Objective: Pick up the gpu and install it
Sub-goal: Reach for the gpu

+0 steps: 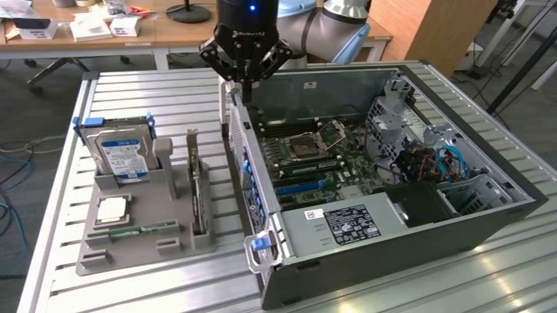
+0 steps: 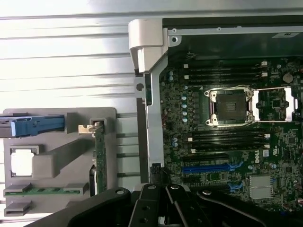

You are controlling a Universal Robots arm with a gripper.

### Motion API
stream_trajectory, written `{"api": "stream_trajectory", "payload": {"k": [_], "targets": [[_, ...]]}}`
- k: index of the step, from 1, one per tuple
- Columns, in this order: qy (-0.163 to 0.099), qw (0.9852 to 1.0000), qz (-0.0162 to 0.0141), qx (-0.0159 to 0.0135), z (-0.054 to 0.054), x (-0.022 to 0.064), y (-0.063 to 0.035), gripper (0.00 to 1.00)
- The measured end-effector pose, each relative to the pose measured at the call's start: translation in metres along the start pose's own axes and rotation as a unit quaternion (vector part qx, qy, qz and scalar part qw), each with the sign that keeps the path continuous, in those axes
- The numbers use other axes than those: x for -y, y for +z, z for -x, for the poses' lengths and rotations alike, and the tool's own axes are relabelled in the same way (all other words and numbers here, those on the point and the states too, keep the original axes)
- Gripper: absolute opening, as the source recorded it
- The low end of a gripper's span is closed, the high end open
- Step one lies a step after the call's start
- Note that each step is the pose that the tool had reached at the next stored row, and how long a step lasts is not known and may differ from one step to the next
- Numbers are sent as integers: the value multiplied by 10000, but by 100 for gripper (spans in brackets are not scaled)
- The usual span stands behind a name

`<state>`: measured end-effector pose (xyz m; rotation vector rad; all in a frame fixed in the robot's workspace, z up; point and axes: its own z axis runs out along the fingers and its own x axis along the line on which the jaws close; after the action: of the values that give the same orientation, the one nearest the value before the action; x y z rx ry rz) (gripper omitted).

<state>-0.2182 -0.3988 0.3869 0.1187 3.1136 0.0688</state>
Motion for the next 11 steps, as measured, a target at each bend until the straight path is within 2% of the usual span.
{"api": "stream_trajectory", "payload": {"k": [11], "targets": [[1, 10000, 0, -1, -254, 21, 24, 10]]}}
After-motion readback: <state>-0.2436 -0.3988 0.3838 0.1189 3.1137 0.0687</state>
